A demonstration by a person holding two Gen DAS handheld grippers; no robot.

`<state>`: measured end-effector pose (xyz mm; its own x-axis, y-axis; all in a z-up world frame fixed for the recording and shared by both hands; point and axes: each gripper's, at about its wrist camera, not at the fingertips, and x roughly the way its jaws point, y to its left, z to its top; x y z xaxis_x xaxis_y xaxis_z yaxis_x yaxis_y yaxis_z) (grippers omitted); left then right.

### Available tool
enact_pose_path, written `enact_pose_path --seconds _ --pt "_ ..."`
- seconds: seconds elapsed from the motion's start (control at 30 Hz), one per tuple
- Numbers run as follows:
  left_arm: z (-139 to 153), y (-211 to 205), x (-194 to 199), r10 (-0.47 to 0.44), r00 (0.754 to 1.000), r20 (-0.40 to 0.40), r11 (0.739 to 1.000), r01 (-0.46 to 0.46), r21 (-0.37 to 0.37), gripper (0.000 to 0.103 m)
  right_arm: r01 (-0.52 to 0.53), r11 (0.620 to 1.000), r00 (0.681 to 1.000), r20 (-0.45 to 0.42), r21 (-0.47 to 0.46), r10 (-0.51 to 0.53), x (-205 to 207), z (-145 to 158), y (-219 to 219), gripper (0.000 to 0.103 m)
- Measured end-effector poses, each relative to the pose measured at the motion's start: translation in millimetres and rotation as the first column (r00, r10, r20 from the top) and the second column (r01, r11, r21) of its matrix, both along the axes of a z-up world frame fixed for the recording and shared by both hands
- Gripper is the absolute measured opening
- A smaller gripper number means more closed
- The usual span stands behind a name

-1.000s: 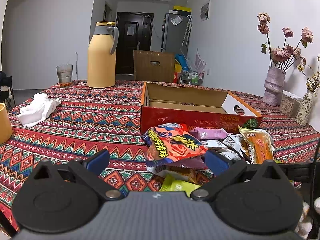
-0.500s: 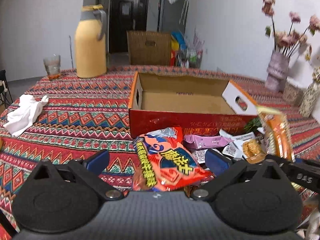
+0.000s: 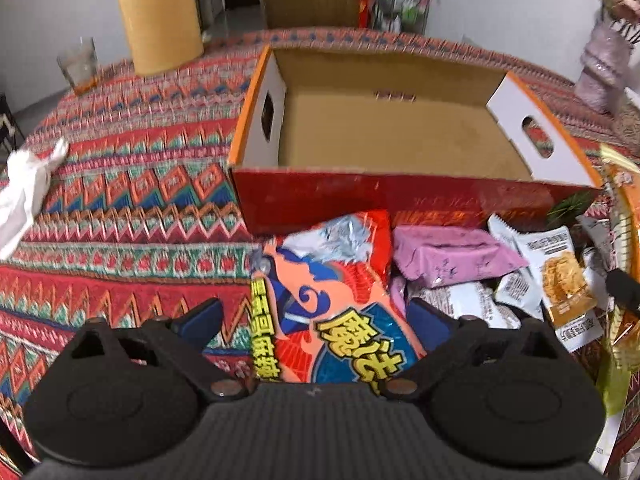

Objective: Organize snacks
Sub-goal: 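Grasp the orange stick-snack pack with the right tool while the left tool grasps the blue-orange chip bag, then carry both snacks over the open box and release them inside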

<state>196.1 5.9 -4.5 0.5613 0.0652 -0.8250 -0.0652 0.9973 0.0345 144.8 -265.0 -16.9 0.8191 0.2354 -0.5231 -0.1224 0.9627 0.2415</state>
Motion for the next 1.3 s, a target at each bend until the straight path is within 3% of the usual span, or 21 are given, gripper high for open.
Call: enact_pose_path --seconds 0.17,0.37,0.67,0.87,1.1,1.3 --pt "-2 3 -2 0.001 1.0 -0.013 0.999 -0.001 -0.043 0.072 -0.014 1.0 1.0 -0.003 -0.012 0.014 7 -2 -3 0.035" --pt "2 5 -14 0.005 1.0 0.023 0.998 -0.004 -0.055 0.063 -0.027 1.0 1.0 -0.003 -0.008 0.027 9 -3 0 0.035" --pt "24 7 -40 -0.011 0.992 0.129 0.999 0.018 -0.051 0.061 -0.046 0.999 0.999 0.012 -0.014 0.047 3 2 4 0.035" --pt "56 -1 -56 -0.026 0.965 0.263 0.998 0.038 -0.04 0.061 -0.07 0.997 0.997 0.041 -0.035 0.071 9 18 12 0.035" --pt "87 -21 -45 -0.058 0.929 0.365 0.998 0.069 -0.016 0.061 -0.087 0.994 0.991 0.094 -0.066 0.093 33 41 20 0.035" --pt "103 -34 -18 -0.073 0.899 0.431 0.997 0.071 0.02 0.061 -0.078 0.995 0.992 0.09 -0.066 0.084 76 55 19 0.035"
